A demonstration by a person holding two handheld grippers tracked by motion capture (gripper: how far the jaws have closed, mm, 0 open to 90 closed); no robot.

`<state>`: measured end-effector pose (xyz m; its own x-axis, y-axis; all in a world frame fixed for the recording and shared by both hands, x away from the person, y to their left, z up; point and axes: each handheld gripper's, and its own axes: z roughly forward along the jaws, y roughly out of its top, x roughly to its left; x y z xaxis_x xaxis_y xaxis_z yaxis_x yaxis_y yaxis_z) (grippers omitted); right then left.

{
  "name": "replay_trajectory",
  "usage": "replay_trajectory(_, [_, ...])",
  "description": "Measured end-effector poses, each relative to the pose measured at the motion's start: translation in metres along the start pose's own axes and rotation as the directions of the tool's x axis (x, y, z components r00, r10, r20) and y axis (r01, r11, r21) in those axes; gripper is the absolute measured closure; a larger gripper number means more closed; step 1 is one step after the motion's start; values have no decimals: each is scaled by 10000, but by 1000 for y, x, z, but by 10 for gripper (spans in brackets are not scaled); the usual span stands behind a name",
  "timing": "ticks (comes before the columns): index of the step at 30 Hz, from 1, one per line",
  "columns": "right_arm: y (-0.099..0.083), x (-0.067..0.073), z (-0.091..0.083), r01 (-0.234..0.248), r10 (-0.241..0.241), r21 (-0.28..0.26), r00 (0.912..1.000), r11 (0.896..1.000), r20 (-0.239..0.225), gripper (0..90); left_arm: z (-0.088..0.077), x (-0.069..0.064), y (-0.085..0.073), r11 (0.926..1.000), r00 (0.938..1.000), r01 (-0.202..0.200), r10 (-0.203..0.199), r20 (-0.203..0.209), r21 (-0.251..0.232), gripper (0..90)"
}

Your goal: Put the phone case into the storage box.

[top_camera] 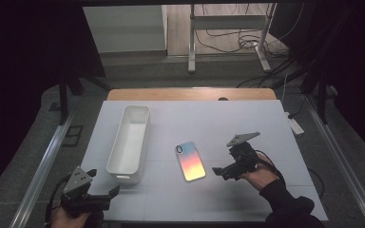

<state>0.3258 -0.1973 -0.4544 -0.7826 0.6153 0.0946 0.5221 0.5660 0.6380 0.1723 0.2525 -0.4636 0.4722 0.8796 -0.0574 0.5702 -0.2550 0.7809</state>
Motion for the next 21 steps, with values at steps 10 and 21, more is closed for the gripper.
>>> replay_trajectory(10, [9, 6, 9, 131, -129, 93, 9998, 9999, -163, 0, 0, 0, 0, 10000, 10000, -6, 6, 3, 8, 31])
replay_trajectory(21, [19, 12, 23, 356, -346, 373, 9990, 9987, -279, 0, 0, 0, 0, 10000, 10000, -23, 23, 8, 23, 31])
